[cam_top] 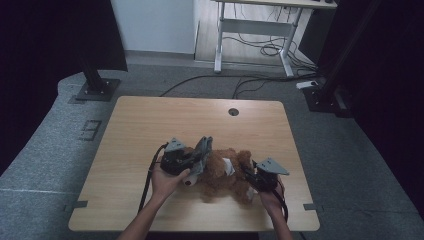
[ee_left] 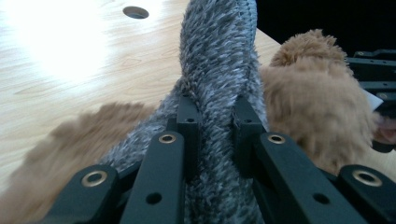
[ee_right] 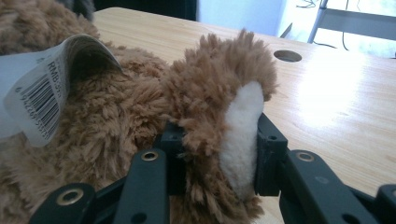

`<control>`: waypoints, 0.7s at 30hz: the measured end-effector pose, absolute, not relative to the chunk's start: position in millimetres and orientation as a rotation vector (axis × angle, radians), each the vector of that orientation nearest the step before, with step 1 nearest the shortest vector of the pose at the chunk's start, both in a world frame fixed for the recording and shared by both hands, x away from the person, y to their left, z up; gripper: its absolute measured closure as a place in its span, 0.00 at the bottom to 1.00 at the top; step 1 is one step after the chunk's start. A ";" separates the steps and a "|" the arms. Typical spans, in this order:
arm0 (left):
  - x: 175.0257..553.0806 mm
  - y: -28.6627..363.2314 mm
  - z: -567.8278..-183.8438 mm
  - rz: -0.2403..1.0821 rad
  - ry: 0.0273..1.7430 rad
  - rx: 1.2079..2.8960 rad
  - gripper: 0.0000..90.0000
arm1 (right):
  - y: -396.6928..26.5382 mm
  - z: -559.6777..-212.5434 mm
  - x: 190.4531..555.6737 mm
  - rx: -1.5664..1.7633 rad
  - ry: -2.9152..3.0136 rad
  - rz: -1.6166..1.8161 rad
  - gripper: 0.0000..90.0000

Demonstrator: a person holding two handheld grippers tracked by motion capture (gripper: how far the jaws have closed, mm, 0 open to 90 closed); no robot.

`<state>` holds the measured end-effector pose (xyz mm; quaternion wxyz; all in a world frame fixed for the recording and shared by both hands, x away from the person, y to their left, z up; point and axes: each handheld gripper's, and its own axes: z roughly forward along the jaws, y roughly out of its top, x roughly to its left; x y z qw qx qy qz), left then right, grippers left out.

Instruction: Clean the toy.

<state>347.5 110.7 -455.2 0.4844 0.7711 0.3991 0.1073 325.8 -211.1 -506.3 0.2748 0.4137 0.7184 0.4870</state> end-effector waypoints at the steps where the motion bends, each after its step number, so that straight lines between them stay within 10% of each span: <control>1: 344.2 115.8 -455.7 0.268 0.971 1.869 0.86 | -211.3 -506.6 325.1 1.110 1.930 1.311 0.71; 13: 333.5 176.7 -455.9 0.305 1.078 1.809 0.86 | -213.9 -511.8 325.0 1.128 1.928 1.339 0.71; 21: 336.1 131.1 -424.4 0.327 0.951 1.823 0.85 | -214.3 -515.0 326.0 1.108 1.927 1.337 0.72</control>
